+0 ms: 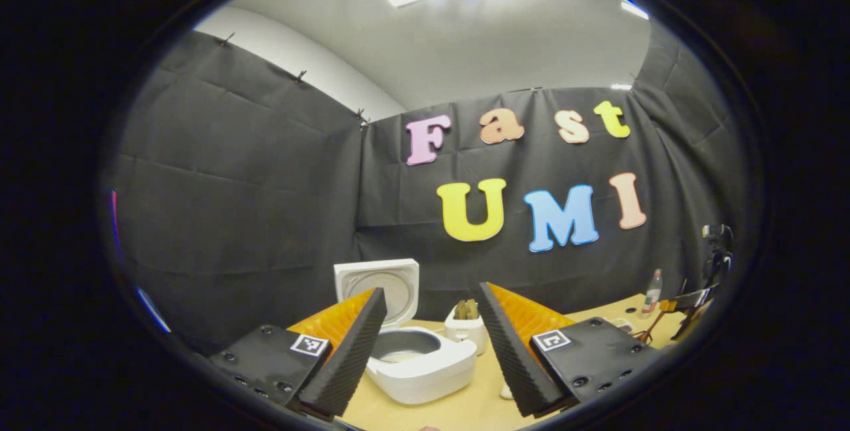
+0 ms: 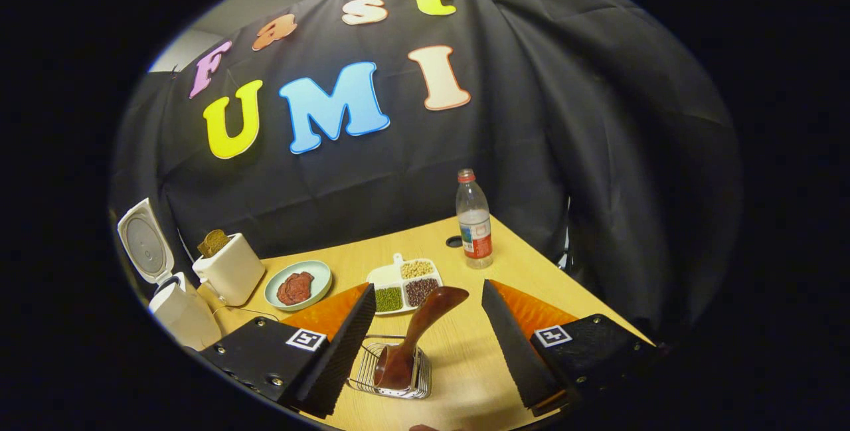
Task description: Close the left gripper, press the button to open the rice cooker; take a wooden spoon from the chopstick holder with the right hand, scoop a spoonful of rice and pour it into the rice cooker, then put the wooden spoon back into the chopstick holder.
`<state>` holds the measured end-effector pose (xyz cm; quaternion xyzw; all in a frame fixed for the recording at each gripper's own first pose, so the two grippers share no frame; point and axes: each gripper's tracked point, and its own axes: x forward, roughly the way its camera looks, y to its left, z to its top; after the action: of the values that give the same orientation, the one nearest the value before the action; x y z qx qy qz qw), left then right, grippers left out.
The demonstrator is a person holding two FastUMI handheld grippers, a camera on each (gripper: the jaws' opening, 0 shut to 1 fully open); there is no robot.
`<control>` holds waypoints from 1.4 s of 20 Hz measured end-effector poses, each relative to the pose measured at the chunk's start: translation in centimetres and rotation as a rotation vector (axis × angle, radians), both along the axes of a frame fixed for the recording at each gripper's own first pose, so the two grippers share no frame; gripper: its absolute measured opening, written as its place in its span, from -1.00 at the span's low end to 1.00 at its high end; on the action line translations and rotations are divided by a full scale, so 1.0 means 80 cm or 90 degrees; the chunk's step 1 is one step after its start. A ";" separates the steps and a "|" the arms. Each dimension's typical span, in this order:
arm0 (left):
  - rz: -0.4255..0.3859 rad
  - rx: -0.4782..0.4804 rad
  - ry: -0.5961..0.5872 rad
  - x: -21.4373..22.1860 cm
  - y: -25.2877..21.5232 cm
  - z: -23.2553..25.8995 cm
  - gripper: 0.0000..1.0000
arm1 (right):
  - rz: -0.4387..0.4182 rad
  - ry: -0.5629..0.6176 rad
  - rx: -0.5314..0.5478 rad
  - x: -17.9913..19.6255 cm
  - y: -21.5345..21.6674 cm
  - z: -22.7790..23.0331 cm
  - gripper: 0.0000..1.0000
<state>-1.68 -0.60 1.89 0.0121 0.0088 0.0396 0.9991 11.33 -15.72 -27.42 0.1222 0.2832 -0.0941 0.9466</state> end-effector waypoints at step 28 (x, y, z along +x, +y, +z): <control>-0.033 -0.015 0.024 0.007 0.039 -0.021 0.92 | 0.048 -0.006 0.034 -0.007 0.078 0.074 -0.79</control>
<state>-1.15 2.54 0.22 0.0012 0.0280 0.0137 0.9995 10.76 -9.49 -21.47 0.1373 0.2853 -0.0504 0.9472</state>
